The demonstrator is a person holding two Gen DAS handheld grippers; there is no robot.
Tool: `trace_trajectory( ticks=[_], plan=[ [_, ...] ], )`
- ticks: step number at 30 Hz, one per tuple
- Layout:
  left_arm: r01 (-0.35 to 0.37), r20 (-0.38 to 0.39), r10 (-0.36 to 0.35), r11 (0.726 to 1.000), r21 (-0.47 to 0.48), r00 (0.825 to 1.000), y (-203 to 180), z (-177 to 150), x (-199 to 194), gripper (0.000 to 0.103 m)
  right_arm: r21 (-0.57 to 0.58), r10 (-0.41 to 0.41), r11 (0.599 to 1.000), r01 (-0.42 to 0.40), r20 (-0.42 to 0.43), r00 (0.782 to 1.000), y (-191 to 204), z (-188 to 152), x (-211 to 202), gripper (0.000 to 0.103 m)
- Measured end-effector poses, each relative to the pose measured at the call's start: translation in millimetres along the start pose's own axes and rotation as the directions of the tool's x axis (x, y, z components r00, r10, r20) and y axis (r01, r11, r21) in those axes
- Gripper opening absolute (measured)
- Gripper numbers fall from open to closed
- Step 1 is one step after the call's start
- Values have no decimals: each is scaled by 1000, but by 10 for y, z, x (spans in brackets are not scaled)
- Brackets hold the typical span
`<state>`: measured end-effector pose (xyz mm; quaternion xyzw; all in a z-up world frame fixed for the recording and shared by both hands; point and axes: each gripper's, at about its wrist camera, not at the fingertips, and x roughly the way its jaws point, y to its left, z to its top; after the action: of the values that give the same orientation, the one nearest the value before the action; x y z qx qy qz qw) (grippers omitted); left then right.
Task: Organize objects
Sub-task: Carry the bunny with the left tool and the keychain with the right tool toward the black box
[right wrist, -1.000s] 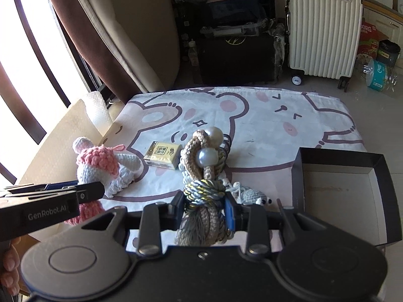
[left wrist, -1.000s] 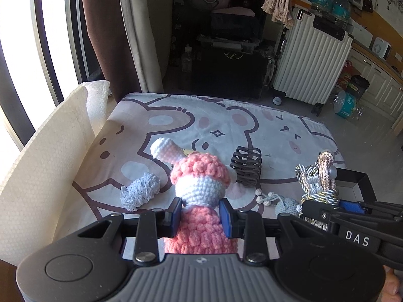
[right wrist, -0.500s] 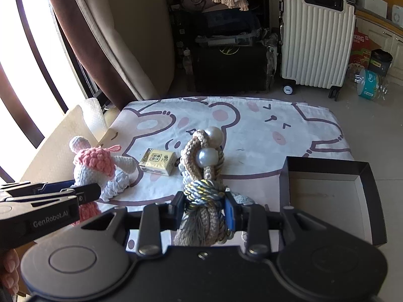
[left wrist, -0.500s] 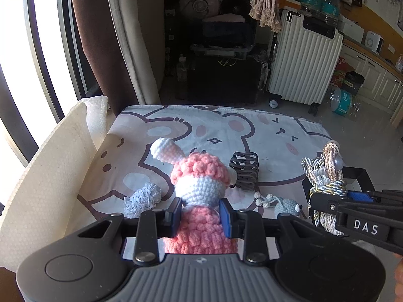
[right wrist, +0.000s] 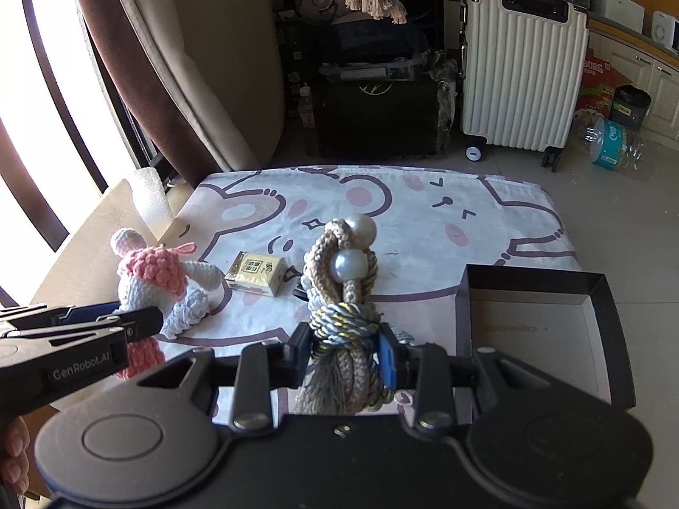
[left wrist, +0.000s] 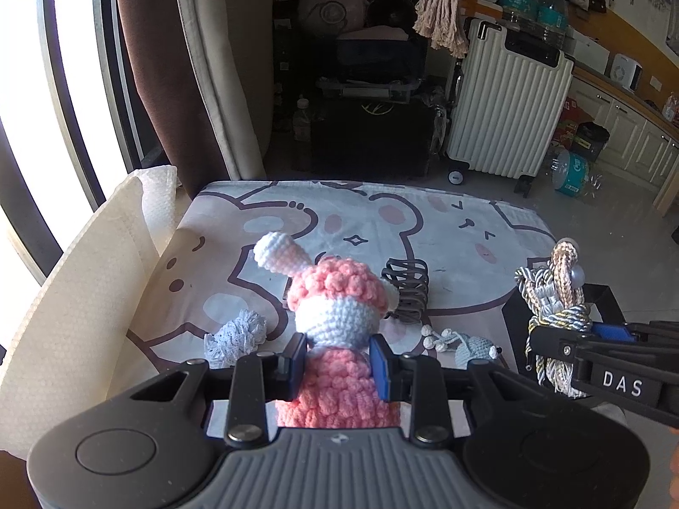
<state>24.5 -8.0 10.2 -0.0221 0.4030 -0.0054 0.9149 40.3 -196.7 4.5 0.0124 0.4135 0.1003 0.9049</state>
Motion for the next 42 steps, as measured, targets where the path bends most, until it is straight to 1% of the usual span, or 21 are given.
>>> trace_trajectory(
  ticks=[9, 18, 30, 42],
  plan=[
    [6, -2, -6, 1000, -4, 1000, -66, 13, 4, 33, 8, -4, 1000, 3, 7, 1000, -47, -5, -11, 34],
    [40, -15, -40, 999, 20, 999, -304, 39, 85, 33, 15, -34, 999, 34, 17, 999, -230, -28, -37, 34],
    [79, -25, -78, 996, 49, 997, -605, 70, 183, 33, 40, -91, 995, 90, 21, 996, -580, -56, -69, 34],
    [121, -41, -118, 989, 85, 992, -989, 81, 314, 33, 87, -149, 985, 147, 16, 989, -1025, -133, -115, 34]
  ],
)
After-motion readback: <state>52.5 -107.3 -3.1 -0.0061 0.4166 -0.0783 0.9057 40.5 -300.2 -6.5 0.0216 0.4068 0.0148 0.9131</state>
